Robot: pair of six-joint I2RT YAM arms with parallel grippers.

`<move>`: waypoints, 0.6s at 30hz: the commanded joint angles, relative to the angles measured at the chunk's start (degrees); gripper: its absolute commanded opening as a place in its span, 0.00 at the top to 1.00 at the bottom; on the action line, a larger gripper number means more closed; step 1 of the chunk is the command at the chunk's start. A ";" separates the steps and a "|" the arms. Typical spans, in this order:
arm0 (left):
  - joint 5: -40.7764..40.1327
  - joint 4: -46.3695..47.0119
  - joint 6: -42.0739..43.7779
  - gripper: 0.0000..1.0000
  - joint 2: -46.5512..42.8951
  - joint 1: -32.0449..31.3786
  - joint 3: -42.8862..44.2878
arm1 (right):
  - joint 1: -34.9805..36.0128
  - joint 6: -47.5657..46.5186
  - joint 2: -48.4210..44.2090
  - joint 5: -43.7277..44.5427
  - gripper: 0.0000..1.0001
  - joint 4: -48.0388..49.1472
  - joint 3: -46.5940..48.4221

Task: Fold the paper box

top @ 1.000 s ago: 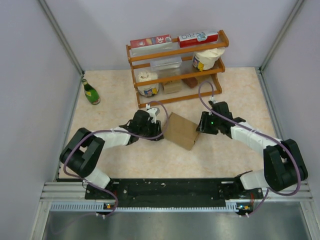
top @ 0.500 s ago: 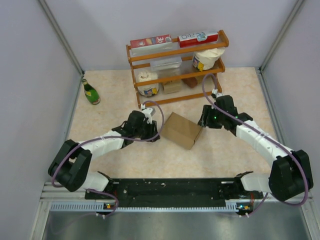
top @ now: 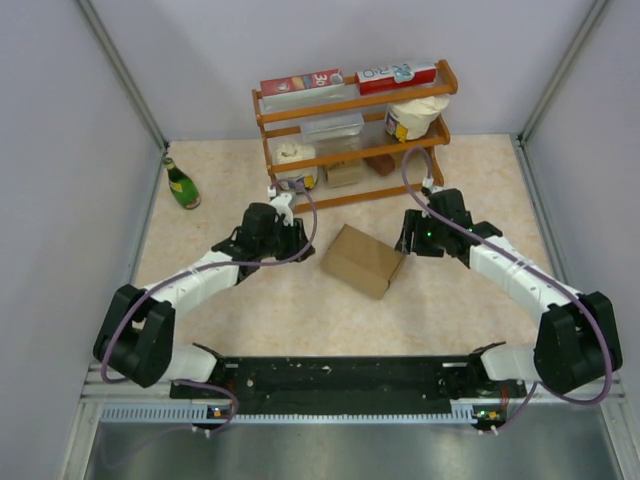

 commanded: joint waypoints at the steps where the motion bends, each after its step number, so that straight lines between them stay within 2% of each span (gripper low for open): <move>1: 3.38 4.86 -1.26 0.59 3.92 3.20 6.37 | -0.69 3.00 -3.58 0.41 0.43 0.69 -0.77; 5: 0.93 4.25 -2.15 0.67 11.30 4.87 12.52 | -0.95 7.66 -5.96 5.59 0.49 -1.41 -2.88; 7: 1.01 2.50 -0.75 0.78 15.95 5.05 17.17 | -1.13 10.12 -6.57 9.28 0.56 -4.22 -3.32; 10: 2.23 -2.25 0.14 1.00 23.25 4.96 25.09 | -1.66 11.45 -6.67 11.40 0.69 -6.16 -4.37; 12: 2.41 -2.61 0.31 1.00 26.68 4.96 27.64 | -2.10 11.98 -6.05 11.23 0.79 -6.43 -5.25; 14: 3.11 -2.52 0.58 1.00 28.89 4.96 28.88 | -2.19 11.98 -4.91 10.44 0.85 -6.43 -5.87; 18: 6.80 -1.38 0.76 1.00 32.14 4.70 30.20 | -2.27 11.02 -1.84 8.60 0.90 -4.76 -6.40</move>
